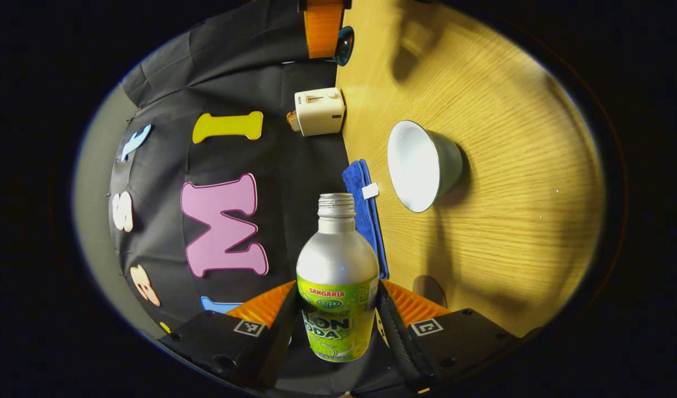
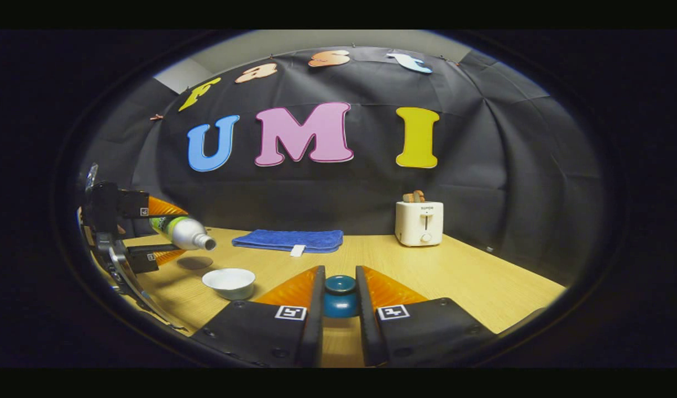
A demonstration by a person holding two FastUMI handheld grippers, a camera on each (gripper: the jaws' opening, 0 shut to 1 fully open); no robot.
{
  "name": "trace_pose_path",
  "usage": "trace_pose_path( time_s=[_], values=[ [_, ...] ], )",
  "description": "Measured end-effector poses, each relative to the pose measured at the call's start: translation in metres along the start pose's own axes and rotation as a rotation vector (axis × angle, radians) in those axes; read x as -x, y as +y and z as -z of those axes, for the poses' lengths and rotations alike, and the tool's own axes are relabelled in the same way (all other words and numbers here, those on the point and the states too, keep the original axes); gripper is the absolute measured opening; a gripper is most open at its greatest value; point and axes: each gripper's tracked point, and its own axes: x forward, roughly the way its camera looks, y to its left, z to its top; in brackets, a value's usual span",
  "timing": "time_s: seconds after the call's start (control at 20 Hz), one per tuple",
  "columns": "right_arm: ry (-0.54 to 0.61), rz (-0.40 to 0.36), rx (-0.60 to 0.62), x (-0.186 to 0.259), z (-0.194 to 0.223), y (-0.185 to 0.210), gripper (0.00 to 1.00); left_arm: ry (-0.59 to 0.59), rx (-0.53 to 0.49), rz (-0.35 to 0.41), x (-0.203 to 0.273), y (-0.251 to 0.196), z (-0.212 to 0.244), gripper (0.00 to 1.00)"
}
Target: Open the teacup lid with one hand, grasp the water bottle and pour water into the teacup with the other hand; after pouring, place the water bottle on the coaster and then close the teacup lid.
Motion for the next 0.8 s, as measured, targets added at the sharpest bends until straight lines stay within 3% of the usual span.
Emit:
trace_pose_path(
  time_s=[0.1, 0.8],
  values=[
    [0.0, 0.0, 0.0, 0.0001, -0.0002, 0.0, 0.27, 0.002, -0.026, 0.003, -0.0005, -0.0003, 0.0021, 0.8],
    [0.0, -0.001, 0.0, -0.0007, -0.0003, -0.0005, 0.27, 0.005, -0.207, -0.017, -0.0055, 0.0057, 0.008, 0.81]
  ],
)
